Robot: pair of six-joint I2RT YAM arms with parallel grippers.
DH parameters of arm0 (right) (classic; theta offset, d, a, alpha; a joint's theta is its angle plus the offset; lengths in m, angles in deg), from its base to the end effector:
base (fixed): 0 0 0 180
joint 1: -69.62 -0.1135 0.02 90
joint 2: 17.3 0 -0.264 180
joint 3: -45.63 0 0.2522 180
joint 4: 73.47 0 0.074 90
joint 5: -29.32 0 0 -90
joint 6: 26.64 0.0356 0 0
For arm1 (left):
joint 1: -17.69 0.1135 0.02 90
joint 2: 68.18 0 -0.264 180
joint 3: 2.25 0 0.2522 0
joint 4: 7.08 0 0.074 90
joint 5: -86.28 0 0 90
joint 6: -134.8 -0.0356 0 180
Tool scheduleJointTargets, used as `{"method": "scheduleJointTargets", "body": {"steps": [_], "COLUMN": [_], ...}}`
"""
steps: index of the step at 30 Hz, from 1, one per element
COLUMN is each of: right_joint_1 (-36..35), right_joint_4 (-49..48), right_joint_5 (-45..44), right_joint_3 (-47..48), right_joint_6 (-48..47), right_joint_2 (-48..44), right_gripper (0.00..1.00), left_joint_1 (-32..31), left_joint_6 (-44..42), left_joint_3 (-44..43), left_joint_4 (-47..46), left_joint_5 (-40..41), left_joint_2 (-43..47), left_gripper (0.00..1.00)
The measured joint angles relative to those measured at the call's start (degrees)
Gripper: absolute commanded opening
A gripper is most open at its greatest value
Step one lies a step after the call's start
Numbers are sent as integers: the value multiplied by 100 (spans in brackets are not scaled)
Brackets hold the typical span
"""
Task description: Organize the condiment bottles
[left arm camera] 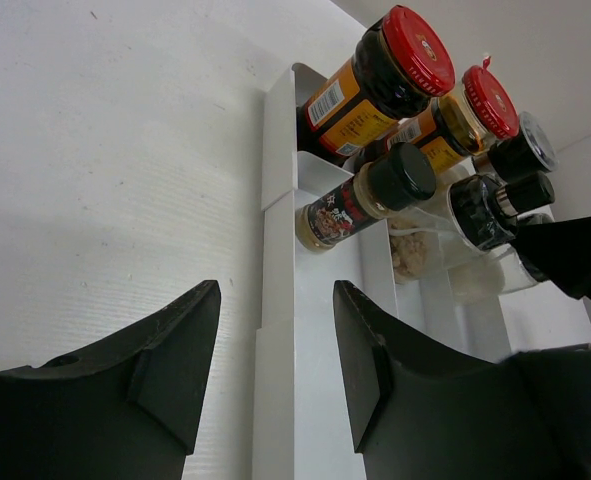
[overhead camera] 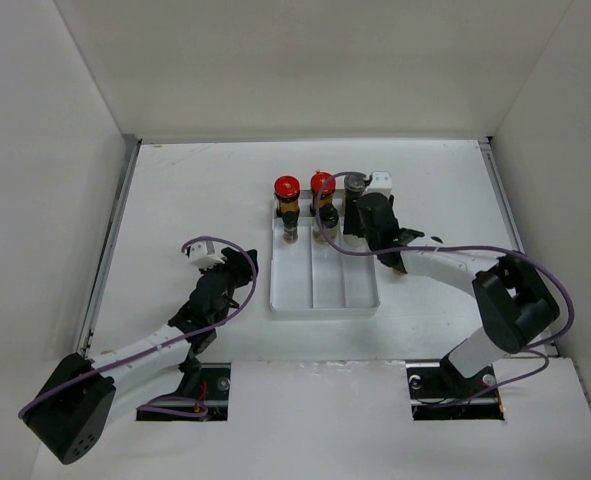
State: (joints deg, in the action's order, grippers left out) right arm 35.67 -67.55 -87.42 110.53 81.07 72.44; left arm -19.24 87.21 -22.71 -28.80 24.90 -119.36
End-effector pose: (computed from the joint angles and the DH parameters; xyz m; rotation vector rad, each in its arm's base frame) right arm 0.2898 0.1758 0.2174 -0.0151 2.0458 0.0685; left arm 0.1504 -0.0917 0.1739 -0.4525 1.6853 -0.5948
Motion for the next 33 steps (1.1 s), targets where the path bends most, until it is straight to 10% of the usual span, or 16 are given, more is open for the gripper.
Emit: {"method": "scheduleJointTargets", "body": {"steps": [10, 17, 24, 33], "right_joint_1": [26, 42, 144, 179], "right_joint_4": [-39, 476, 2186, 3001], "right_joint_5": [-52, -442, -769, -776], "right_joint_3": [11, -647, -979, -1274], "right_joint_6": [7, 354, 997, 1263], "right_joint_2": [-444, -2857, -3698, -3141], "right_gripper": [88, 42, 77, 74], "left_joint_1": [0, 0, 0, 0], "left_joint_6": [-2, 0, 0, 0], "left_joint_3": [0, 0, 0, 0], "left_joint_4": [0, 2, 2, 0], "left_joint_5": [0, 0, -2, 0], "left_joint_2": [2, 55, 59, 52], "left_gripper": [47, 47, 47, 47]}}
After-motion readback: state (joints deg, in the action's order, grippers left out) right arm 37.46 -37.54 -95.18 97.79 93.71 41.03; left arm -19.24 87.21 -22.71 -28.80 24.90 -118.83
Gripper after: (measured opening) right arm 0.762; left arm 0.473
